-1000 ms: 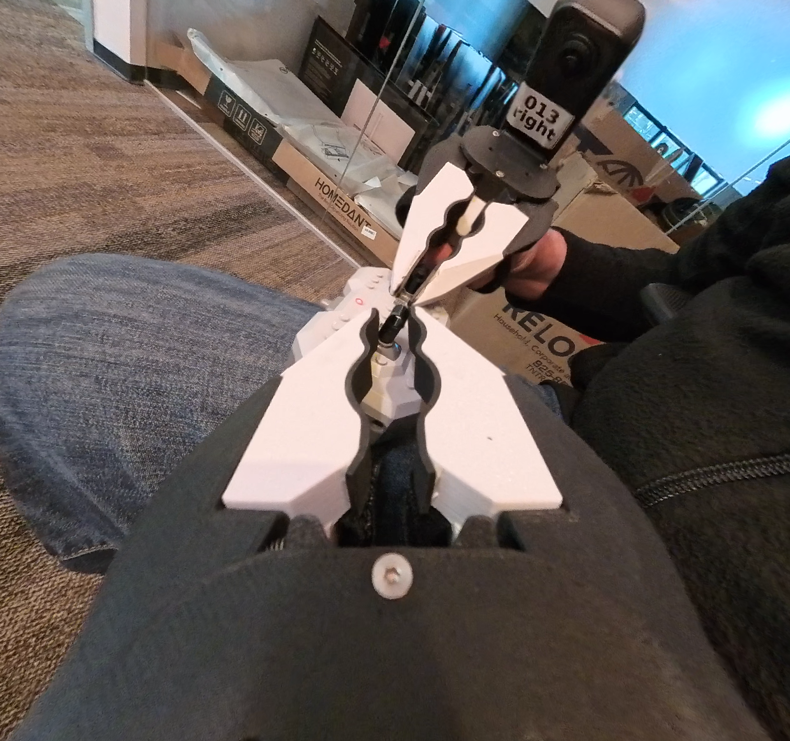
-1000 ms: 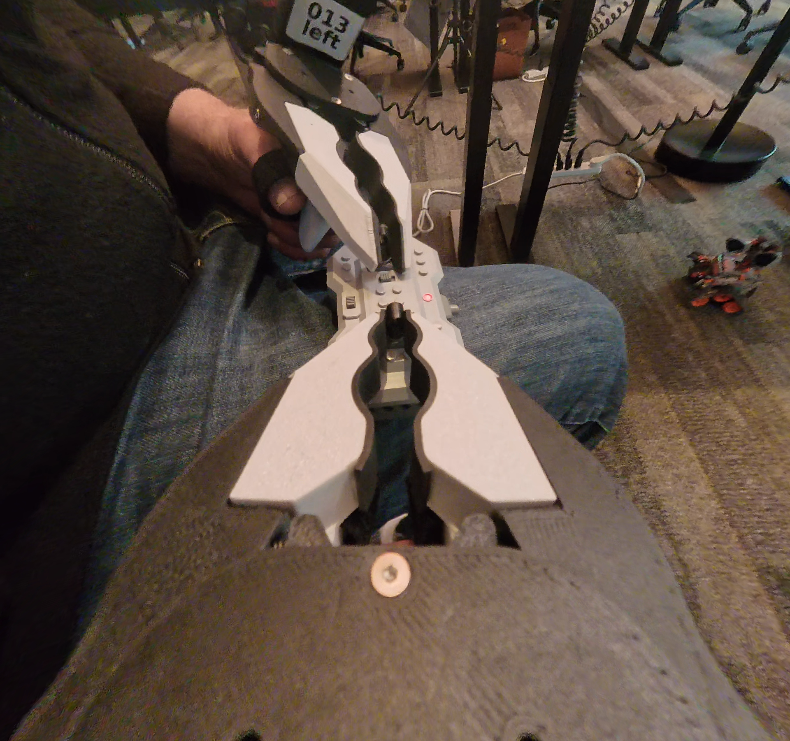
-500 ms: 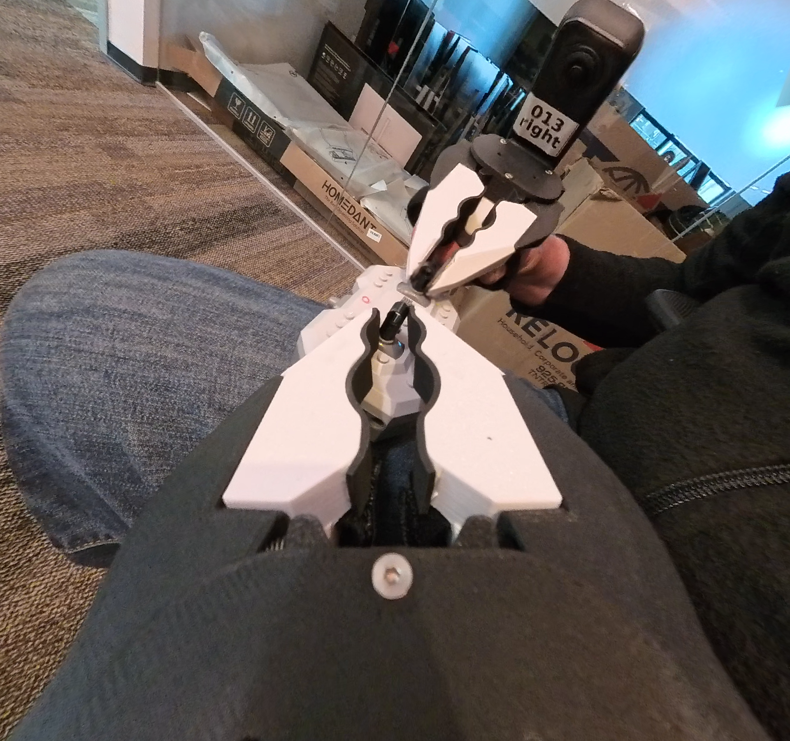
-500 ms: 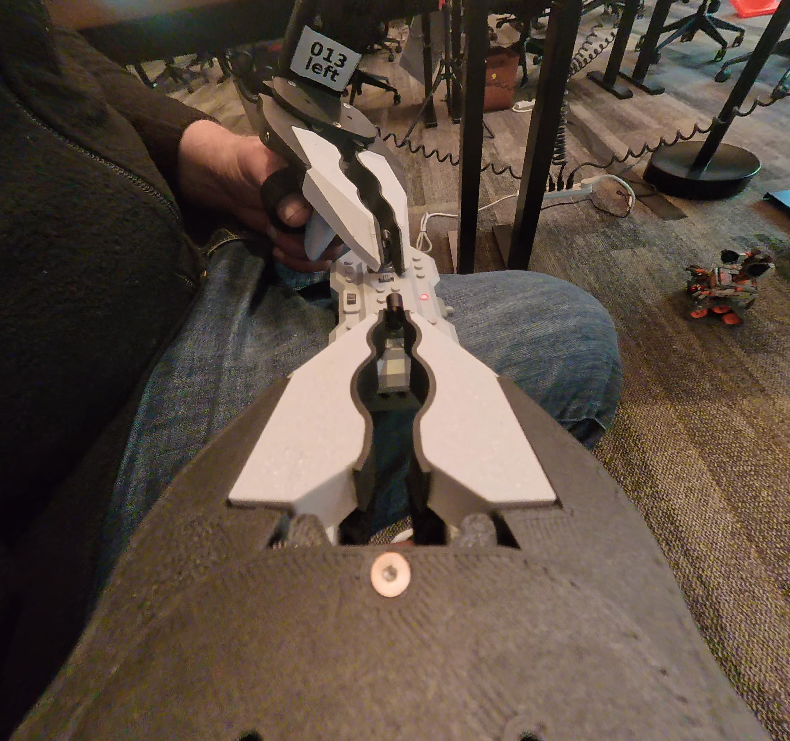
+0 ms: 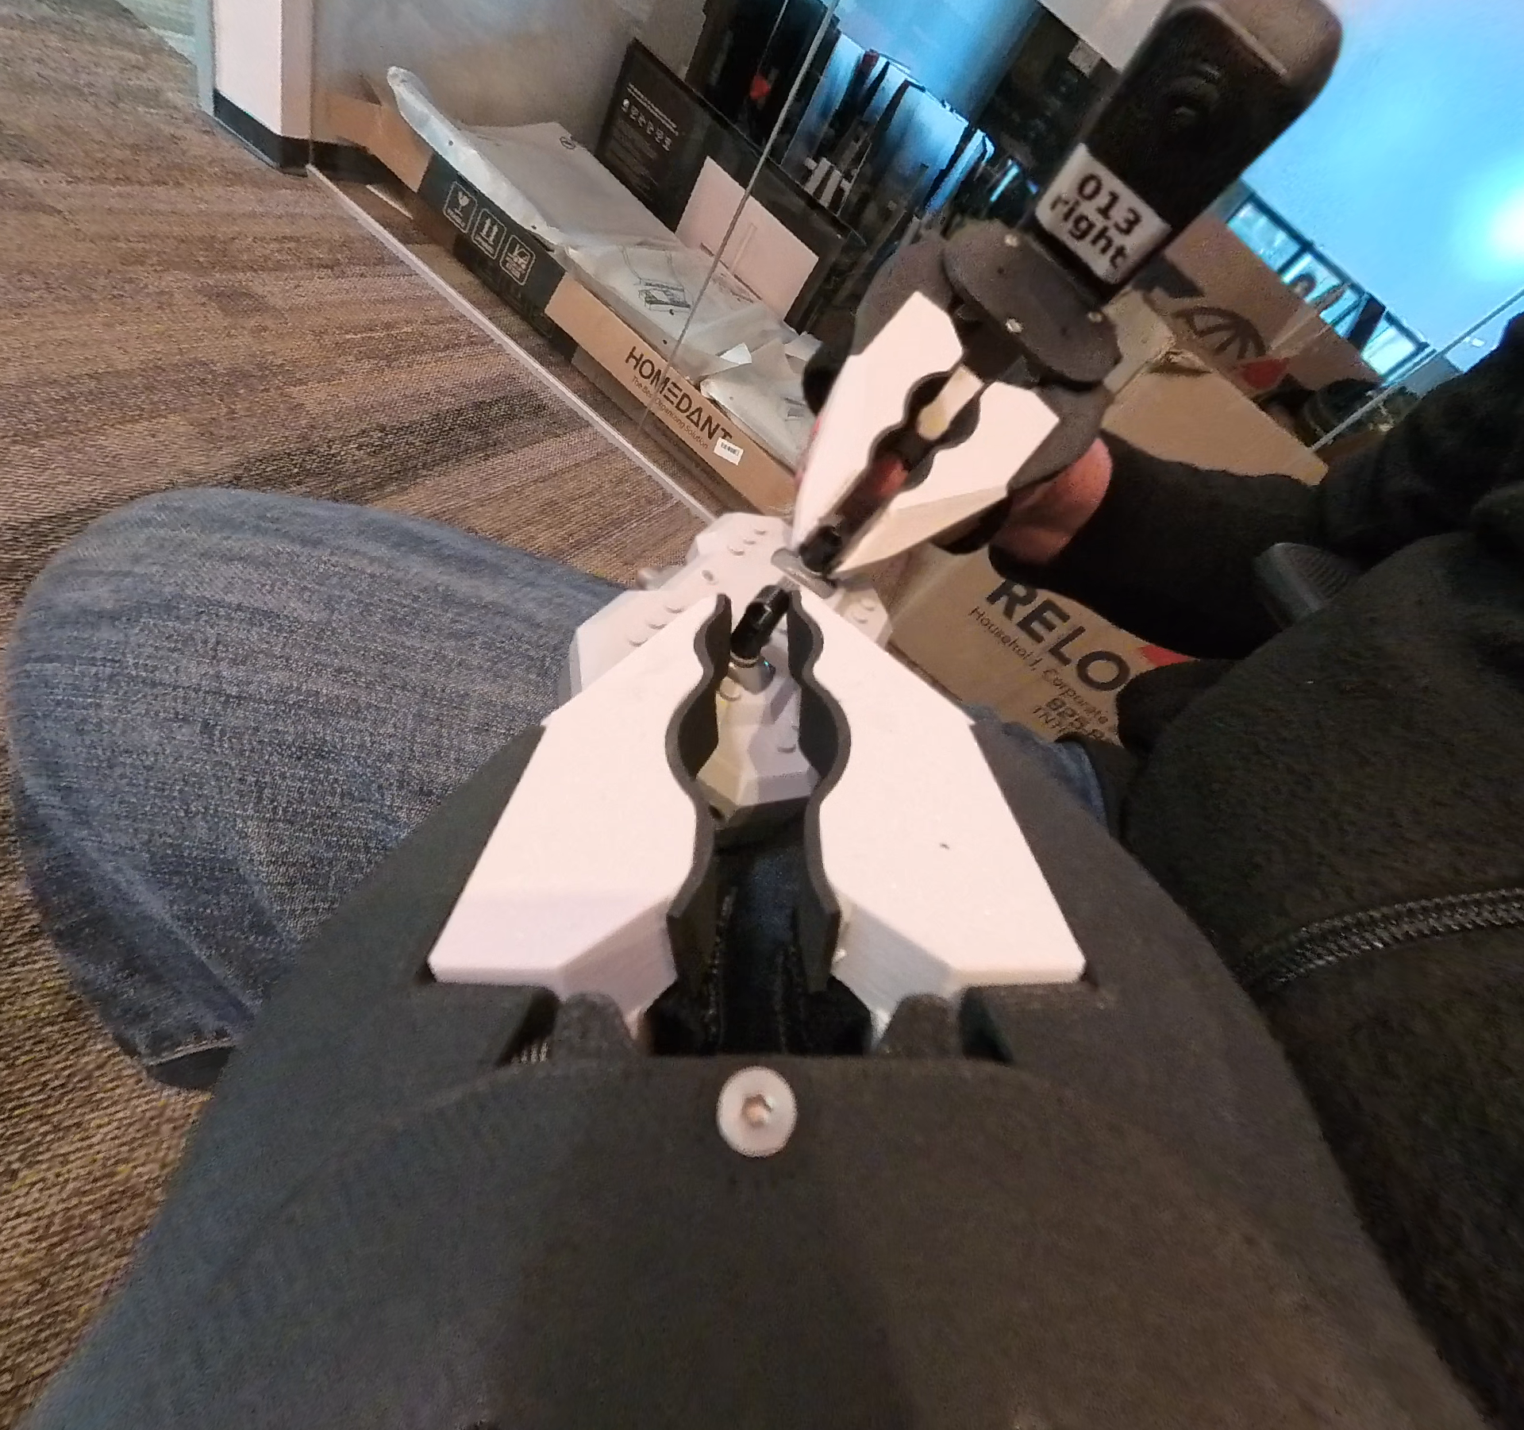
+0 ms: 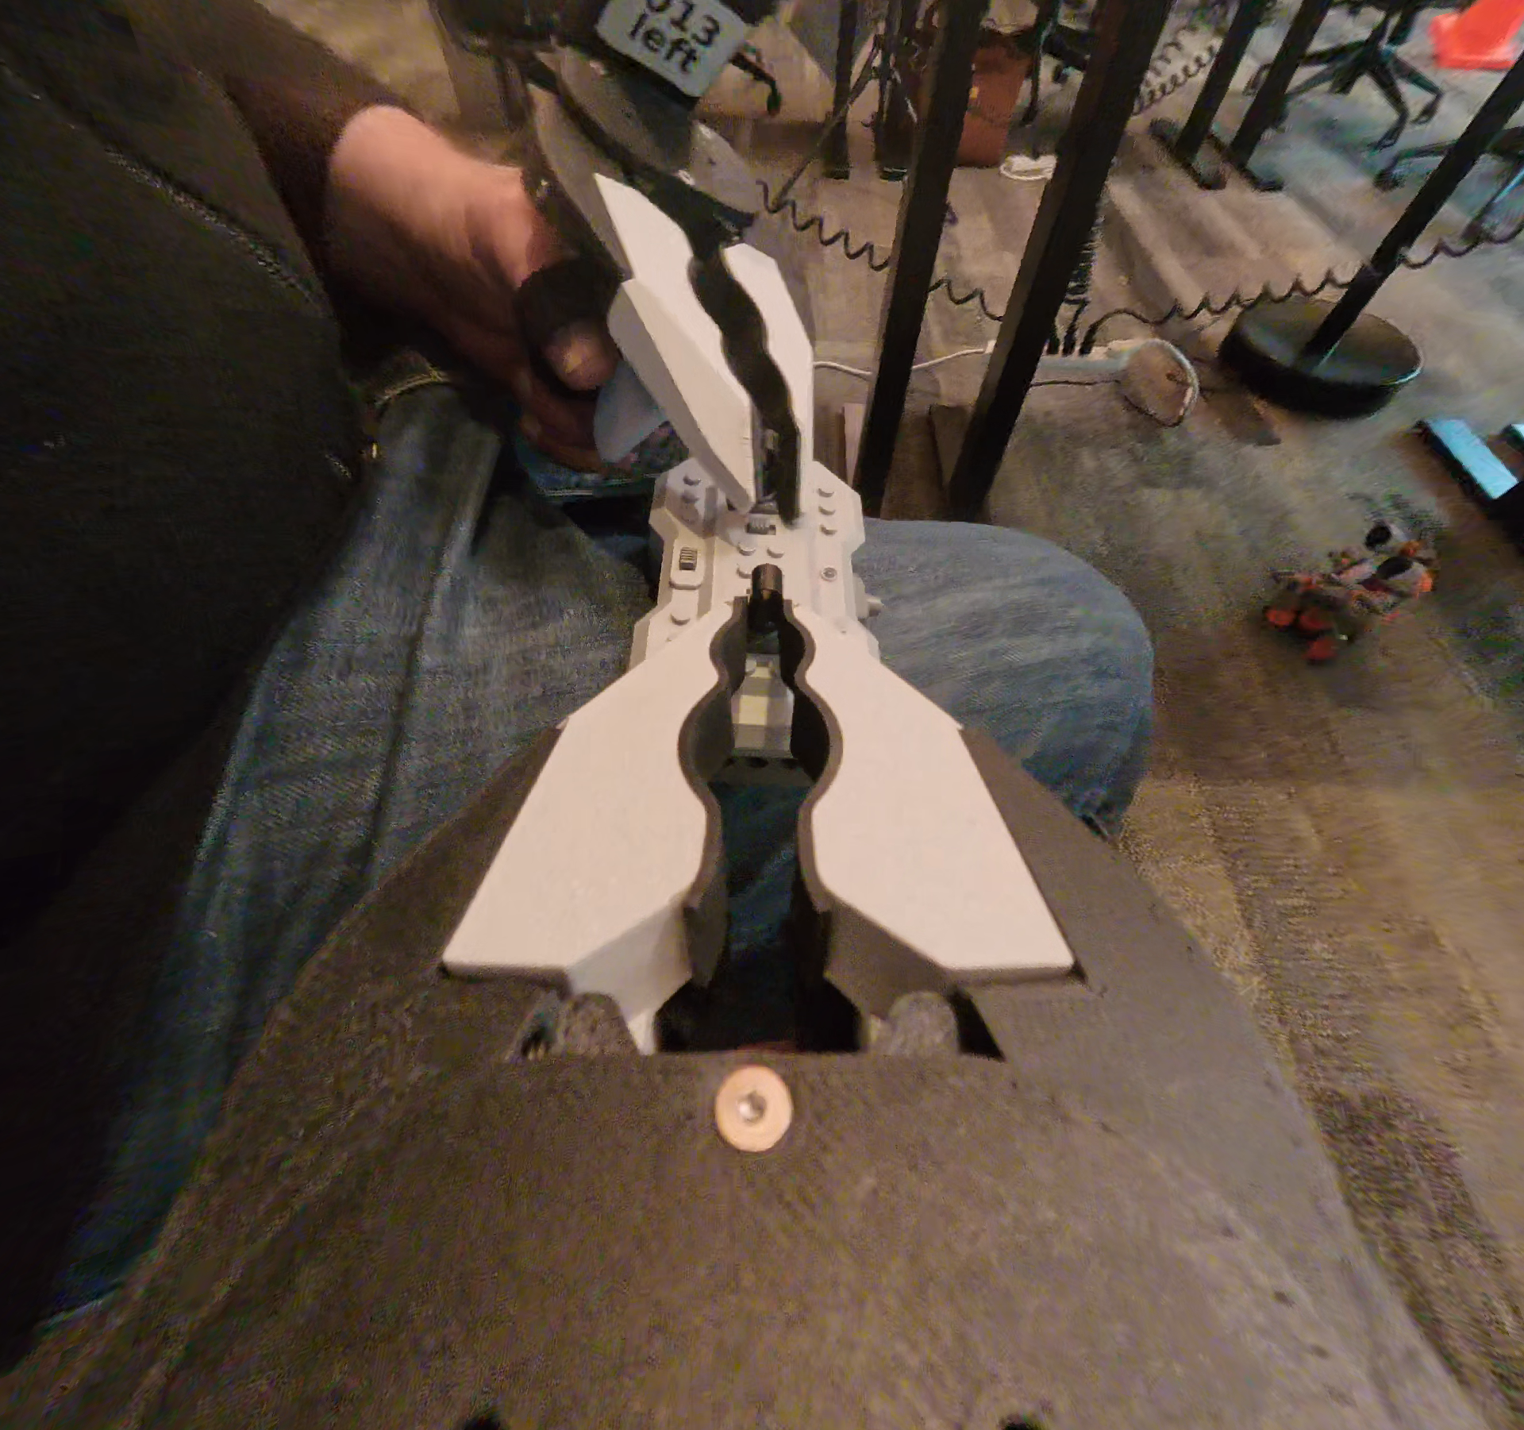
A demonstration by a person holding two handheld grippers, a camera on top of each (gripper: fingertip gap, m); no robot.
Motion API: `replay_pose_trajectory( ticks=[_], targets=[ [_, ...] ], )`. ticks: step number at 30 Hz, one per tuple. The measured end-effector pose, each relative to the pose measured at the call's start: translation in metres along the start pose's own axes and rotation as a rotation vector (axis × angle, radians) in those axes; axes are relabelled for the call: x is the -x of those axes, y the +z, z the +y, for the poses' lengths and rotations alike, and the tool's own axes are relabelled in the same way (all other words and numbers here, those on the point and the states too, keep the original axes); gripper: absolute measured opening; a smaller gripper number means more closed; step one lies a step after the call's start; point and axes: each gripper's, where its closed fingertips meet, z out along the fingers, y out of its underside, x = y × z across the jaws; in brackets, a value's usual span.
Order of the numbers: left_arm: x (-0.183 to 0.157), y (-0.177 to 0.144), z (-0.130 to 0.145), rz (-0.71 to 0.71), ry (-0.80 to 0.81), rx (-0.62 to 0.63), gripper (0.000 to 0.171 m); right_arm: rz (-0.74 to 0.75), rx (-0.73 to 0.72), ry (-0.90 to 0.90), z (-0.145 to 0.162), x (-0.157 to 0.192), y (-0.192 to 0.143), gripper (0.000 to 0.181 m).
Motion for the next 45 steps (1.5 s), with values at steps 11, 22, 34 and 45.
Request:
replay_pose_trajectory(
  ticks=[11, 22, 34, 45],
  targets=[
    [0.006, 0.001, -0.002, -0.007, -0.084, 0.002, 0.011, -0.033, -0.001, 0.056, 0.002, -0.002, 0.001, 0.005],
    [0.001, 0.001, -0.004, 0.024, -0.094, -0.016, 0.014, -0.071, -0.019, 0.196, 0.004, -0.007, 0.001, 0.005],
    [0.004, 0.001, -0.004, 0.013, -0.097, -0.019, 0.011, -0.132, -0.048, 0.367, 0.006, -0.012, 0.0, 0.005],
    [0.007, 0.002, -0.005, 0.011, -0.149, -0.012, 0.01, -0.152, -0.045, 0.415, 0.006, -0.013, 0.0, 0.005]
  ],
)
